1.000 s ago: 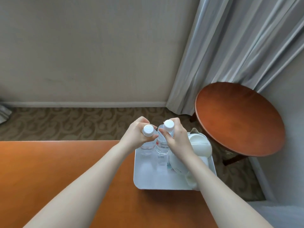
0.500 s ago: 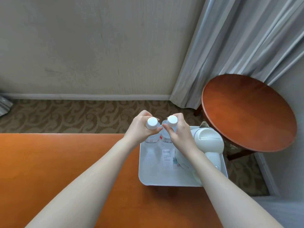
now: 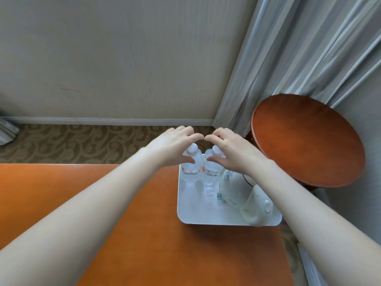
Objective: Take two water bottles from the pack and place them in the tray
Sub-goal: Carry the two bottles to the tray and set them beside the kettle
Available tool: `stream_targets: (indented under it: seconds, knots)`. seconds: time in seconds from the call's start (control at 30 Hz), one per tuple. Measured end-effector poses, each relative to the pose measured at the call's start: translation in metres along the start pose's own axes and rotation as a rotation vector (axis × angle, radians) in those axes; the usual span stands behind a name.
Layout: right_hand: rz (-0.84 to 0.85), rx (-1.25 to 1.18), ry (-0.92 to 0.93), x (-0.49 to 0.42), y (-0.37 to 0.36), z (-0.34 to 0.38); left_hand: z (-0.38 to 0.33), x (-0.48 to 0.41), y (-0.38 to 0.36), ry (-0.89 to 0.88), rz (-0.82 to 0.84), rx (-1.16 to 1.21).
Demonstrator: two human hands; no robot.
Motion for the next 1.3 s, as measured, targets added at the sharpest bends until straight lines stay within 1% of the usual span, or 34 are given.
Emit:
stream_targets:
  seconds: [0.07, 0.1, 0.17, 0.23, 0.3, 0.43, 0.53, 0.63, 0.73, 1.03, 1.3]
  knots:
    - [0.096, 0.241, 0.073, -0.008, 0.008, 0.003, 0.0, -0.003, 0.005, -0.098, 0.06, -0.215]
    - [0.137, 0.311, 0.09, -0.01, 0.009, 0.005, -0.001, -0.004, 0.005, -0.122, 0.093, -0.274]
    - [0.194, 0.363, 0.099, -0.012, 0.008, 0.007, -0.003, -0.006, 0.002, -0.137, 0.142, -0.314]
    - [0.213, 0.329, 0.083, -0.013, 0.004, 0.007, -0.005, -0.009, -0.001, -0.135, 0.155, -0.3]
    - [0.196, 0.285, 0.051, -0.013, 0.0, 0.008, -0.007, -0.011, -0.002, -0.134, 0.146, -0.289]
    - [0.169, 0.226, -0.09, -0.012, -0.004, 0.006, -0.006, -0.011, -0.002, -0.081, 0.117, -0.291]
    - [0.126, 0.172, -0.189, -0.012, -0.006, 0.006, -0.016, -0.017, -0.007, 0.026, 0.093, -0.29]
    - [0.058, 0.156, -0.238, -0.015, -0.012, 0.011, -0.025, -0.024, -0.011, 0.159, 0.08, -0.258]
    - [0.004, 0.141, -0.288, -0.018, -0.014, 0.014, -0.026, -0.024, -0.011, 0.21, 0.063, -0.253]
    - [-0.056, 0.113, -0.348, -0.014, -0.016, 0.017, -0.027, -0.022, -0.016, 0.273, 0.018, -0.136]
    - [-0.078, 0.112, -0.355, -0.007, -0.02, 0.018, -0.029, -0.02, -0.017, 0.289, 0.015, -0.145]
Point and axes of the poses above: each hand's wrist, its own x-axis away from the middle knuckle, its own y-axis out of the back of the hand, z = x × y, the point moved 1 cm from there along -x, towards the middle knuckle, and after that the axes turned 5 degrees about -y, right-handed, at the moved point
